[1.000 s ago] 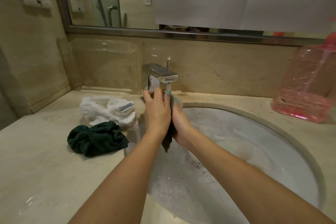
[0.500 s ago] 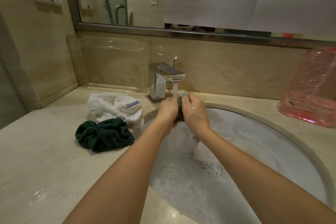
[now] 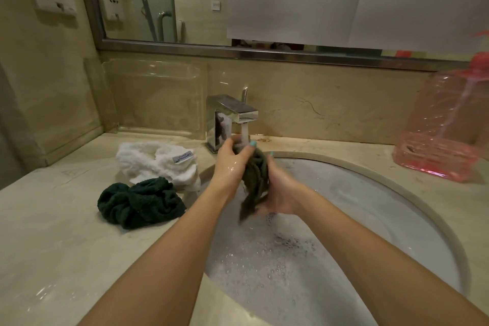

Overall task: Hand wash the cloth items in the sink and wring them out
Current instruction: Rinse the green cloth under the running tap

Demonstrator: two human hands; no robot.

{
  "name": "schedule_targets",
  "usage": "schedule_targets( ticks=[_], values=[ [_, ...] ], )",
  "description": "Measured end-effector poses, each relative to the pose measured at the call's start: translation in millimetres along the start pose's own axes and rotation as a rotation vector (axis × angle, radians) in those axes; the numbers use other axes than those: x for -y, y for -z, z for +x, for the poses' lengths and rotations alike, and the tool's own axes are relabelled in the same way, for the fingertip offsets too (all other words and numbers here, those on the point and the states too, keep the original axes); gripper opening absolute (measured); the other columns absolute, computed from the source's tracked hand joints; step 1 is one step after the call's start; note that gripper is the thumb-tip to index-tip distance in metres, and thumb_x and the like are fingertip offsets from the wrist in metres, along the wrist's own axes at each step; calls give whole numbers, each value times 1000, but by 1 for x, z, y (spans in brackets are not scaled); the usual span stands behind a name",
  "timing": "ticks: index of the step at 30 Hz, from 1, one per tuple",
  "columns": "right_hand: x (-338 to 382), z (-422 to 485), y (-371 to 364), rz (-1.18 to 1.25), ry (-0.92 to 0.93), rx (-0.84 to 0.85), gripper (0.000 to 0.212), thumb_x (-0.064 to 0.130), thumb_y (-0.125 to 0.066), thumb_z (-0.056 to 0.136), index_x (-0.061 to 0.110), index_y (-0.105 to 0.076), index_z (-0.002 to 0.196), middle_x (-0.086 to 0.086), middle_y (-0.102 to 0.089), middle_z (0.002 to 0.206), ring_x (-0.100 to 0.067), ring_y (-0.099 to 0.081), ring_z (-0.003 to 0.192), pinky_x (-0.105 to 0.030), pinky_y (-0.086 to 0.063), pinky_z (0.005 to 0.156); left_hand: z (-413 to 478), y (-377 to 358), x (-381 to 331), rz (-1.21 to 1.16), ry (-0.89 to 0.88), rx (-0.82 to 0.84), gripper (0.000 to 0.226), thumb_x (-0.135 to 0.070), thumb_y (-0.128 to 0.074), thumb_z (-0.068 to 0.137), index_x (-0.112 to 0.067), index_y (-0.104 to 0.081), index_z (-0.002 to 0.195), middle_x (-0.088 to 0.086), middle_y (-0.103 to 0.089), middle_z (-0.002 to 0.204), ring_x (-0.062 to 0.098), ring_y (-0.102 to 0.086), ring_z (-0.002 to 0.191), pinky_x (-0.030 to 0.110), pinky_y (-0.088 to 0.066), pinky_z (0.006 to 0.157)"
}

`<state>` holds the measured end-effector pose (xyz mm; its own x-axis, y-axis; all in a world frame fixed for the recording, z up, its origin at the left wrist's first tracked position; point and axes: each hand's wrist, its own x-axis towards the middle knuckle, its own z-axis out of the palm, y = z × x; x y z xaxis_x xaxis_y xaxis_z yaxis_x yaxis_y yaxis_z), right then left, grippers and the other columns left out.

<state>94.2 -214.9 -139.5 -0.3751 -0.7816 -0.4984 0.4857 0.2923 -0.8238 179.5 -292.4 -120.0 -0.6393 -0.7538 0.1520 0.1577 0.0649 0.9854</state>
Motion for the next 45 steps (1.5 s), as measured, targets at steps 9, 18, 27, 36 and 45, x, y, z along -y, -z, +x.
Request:
schedule_targets(
  ticks=[9,18,27,36,45],
  values=[
    [1,-5,6,-1,-167,142,73,78,-41,82,20,-51,124,-29,-46,134,-55,-51,118,-61,-50,92,-5,5,-8,-106,-97,74,32,-7,-63,90,-18,-58,120,8,-59,121,26,-59,112,41,-51,97],
    [16,0,12,287,294,-151,47,41,-64,90,9,-57,123,-20,-64,115,-34,-65,101,-45,-59,76,-3,-8,0,165,-30,27,37,-18,-65,92,-12,-49,125,2,-59,110,19,-60,105,37,-53,94],
    [16,-1,-19,-6,486,-228,47,14,-53,97,22,-36,141,-10,-54,121,-26,-59,102,-38,-54,81,1,1,5,117,141,-98,15,-22,-43,103,-18,-43,118,9,-60,115,24,-63,97,38,-59,72],
    [13,3,-39,-103,605,-230,27,30,-56,97,5,-64,106,-16,-71,100,-27,-70,92,-41,-58,81,3,-10,0,139,-148,-214,20,-9,-46,98,-15,-44,118,9,-53,120,22,-56,106,42,-51,95],
    [20,-5,-44,-273,741,-570,38,34,-50,98,16,-61,66,-8,-67,78,-26,-65,81,-35,-50,76,-2,-20,-9,314,-175,-218,25,-20,-44,102,-8,-54,82,5,-58,75,28,-57,76,36,-43,64]
  ],
)
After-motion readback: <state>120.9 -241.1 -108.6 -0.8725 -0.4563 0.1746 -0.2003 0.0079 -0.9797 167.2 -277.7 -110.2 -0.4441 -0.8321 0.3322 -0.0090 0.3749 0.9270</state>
